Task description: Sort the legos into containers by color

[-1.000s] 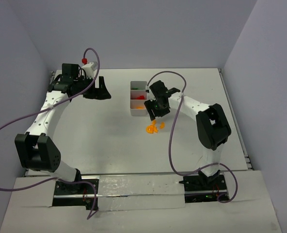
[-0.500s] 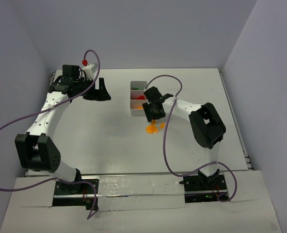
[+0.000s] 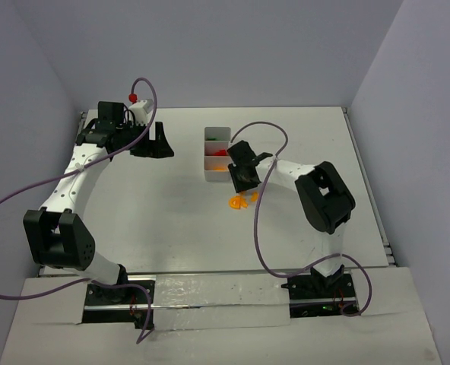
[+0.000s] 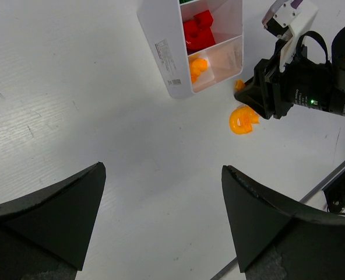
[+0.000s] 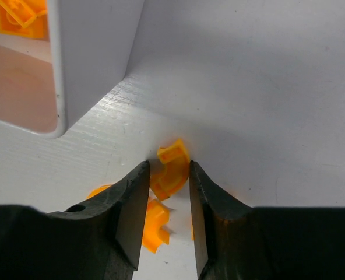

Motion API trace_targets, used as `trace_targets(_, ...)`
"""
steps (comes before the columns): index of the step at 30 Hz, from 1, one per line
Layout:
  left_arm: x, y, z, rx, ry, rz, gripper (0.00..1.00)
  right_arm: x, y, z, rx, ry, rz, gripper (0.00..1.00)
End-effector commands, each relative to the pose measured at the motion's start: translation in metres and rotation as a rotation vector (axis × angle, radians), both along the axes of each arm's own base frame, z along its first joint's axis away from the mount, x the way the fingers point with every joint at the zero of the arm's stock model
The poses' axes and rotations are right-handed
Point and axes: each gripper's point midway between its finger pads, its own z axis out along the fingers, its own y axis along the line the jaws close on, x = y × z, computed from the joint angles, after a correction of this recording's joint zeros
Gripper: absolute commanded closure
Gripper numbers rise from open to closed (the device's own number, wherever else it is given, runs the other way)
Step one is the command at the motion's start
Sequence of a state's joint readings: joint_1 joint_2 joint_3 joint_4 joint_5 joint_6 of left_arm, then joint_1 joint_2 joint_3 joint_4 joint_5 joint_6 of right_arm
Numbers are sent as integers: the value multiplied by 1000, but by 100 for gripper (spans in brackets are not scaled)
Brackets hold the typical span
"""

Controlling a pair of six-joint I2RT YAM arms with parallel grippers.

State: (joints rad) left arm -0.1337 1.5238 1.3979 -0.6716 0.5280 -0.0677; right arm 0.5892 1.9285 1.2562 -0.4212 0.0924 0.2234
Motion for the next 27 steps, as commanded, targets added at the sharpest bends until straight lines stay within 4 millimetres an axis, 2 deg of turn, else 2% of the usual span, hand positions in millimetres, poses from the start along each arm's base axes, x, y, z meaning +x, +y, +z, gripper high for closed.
trace_targets(1,4,1,22,-7,-82,0,10,-16,-10,-10,-17,25,-10,69)
trace_targets(4,3,0,21,-9,-76,-1,10,-17,-10,7,5,-3,5,76)
trace_targets(5,3,0,21,-9,-76,-1,10,-19,-10,6,4,1,6,79)
trace_targets(9,4,0,21,-7,-80,-6,10,-20,-9,41,45,-61,37,85)
trace_targets(15,6,-1,22,-12,-80,-9,10,-18,-6,74,75,-113,73,86)
trace_targets(21,8,-1,23,-10,-91,-9,10,2,17,114,79,-238,146,86)
trace_targets(27,10,0,25,-7,-103,-3,9,30,35,131,29,-330,171,84)
